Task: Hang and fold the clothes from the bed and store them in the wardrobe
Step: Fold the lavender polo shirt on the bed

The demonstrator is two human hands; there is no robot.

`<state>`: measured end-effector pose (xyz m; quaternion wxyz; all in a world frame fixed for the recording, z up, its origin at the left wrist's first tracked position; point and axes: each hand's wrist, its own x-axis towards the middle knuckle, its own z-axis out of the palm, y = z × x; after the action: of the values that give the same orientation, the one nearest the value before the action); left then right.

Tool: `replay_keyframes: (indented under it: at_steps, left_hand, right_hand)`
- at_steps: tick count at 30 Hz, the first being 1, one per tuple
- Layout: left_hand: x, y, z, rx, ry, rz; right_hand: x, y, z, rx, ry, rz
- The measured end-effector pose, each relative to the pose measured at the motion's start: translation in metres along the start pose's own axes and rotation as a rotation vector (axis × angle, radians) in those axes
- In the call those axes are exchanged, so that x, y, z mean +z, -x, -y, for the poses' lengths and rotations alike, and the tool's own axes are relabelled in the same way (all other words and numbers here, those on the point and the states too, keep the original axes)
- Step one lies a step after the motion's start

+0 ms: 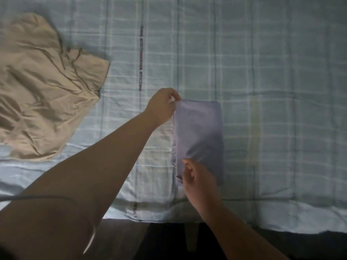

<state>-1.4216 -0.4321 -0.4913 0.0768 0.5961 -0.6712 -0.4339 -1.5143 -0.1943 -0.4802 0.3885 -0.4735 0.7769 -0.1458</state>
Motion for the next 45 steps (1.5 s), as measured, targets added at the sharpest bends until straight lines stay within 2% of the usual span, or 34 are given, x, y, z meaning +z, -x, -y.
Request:
replay_keyframes:
  at_steps: [3, 5, 7, 10, 12, 17, 21, 23, 24, 26, 28, 29, 31, 36, 41, 43, 45]
  left_hand:
    - [0.013, 0.024, -0.003, 0.176, -0.045, -0.121]
    - [0.033, 0.043, -0.004, 0.359, -0.16, -0.171]
    - [0.058, 0.065, -0.003, 0.445, -0.304, -0.123]
    - [0.097, 0.092, 0.002, 0.414, -0.499, -0.111]
    - [0.117, 0.095, 0.011, 0.354, -0.559, -0.137]
    - [0.133, 0.088, 0.022, 0.283, -0.574, -0.149]
    - [0.124, 0.102, 0.005, 0.274, -0.523, -0.288]
    - [0.119, 0.128, -0.007, 0.183, -0.374, -0.412]
    - [0.118, 0.146, -0.017, 0.049, -0.229, -0.462]
    - [0.12, 0.182, -0.041, -0.387, 0.183, -0.514]
    - [0.131, 0.2, -0.053, -0.831, 0.512, -0.474]
    - [0.14, 0.204, -0.051, -0.977, 0.623, -0.44]
    - [0.154, 0.206, -0.046, -1.134, 0.85, -0.349]
    - [0.172, 0.198, -0.045, -1.213, 1.2, -0.37]
    - [0.183, 0.182, -0.04, -1.273, 1.253, -0.461]
    - [0.181, 0.184, -0.039, -1.262, 1.417, -0.503]
    - [0.177, 0.19, -0.035, -1.195, 1.62, -0.506]
  right_hand:
    - [-0.024, -0.013, -0.011, -0.14, 0.001, -0.231]
    - [-0.04, -0.026, -0.024, -0.226, 0.069, -0.294]
    - [-0.051, -0.043, -0.038, -0.331, 0.199, -0.32]
    - [-0.051, -0.065, -0.063, -0.496, 0.456, -0.242]
    - [-0.047, -0.077, -0.077, -0.54, 0.542, -0.183]
    - [-0.044, -0.089, -0.094, -0.589, 0.545, -0.138]
    - [-0.068, -0.097, -0.073, -0.593, 0.417, -0.187]
    - [-0.089, -0.115, -0.053, -0.621, 0.342, -0.208]
    - [-0.096, -0.128, -0.043, -0.644, 0.312, -0.21]
    - [-0.104, -0.156, -0.022, -0.697, 0.322, -0.158]
    - [-0.101, -0.181, -0.005, -0.674, 0.479, -0.04]
    - [-0.098, -0.192, 0.001, -0.62, 0.577, 0.027]
    - [-0.096, -0.211, 0.008, -0.523, 0.699, 0.143]
    - [-0.105, -0.24, 0.022, -0.417, 0.599, 0.363]
    - [-0.114, -0.243, 0.03, -0.324, 0.536, 0.514]
    - [-0.121, -0.24, 0.029, -0.25, 0.384, 0.561]
    - [-0.131, -0.229, 0.026, -0.145, 0.131, 0.599]
